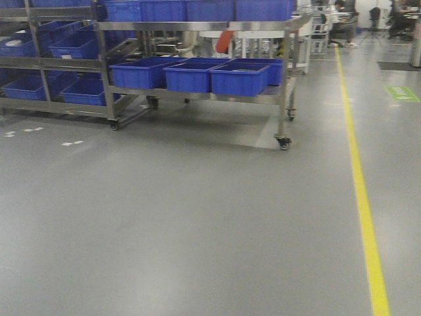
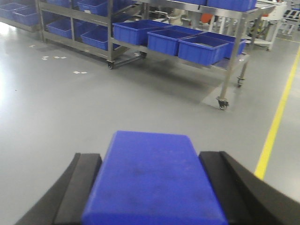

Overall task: Pick and sort blue part to right shelf
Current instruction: 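Turn the base away from the table while holding both parts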

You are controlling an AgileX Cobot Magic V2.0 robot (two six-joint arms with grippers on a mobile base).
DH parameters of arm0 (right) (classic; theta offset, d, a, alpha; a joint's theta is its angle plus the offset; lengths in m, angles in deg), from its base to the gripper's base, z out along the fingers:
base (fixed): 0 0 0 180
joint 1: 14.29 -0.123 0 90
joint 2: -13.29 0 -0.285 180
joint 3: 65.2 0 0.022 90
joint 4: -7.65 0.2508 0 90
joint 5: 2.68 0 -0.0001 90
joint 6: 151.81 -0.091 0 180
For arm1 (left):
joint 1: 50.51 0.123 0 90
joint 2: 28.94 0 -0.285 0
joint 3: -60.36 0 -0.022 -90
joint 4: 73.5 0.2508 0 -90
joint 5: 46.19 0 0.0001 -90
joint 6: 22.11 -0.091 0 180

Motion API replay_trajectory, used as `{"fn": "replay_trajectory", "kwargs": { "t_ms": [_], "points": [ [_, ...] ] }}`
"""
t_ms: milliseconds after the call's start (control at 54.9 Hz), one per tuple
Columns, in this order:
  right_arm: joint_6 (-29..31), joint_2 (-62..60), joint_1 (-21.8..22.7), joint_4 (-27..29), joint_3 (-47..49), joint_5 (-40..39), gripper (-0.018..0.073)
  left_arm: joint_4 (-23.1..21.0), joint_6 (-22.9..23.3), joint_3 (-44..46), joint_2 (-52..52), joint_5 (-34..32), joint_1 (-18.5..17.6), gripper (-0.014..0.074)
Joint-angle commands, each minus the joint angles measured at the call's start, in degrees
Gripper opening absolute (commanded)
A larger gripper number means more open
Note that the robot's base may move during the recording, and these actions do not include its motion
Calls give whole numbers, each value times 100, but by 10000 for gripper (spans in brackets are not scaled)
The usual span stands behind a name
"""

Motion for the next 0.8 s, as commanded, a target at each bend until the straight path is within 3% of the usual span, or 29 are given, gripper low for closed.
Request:
{"fn": "replay_trajectory", "kwargs": {
  "t_ms": [0,783],
  "points": [
    [54,59,3,-38,163,-530,182,48,44,177,-69,-528,-26,354],
    [54,59,3,-38,163,-530,182,48,44,177,-69,-525,-26,354]
  ]
}}
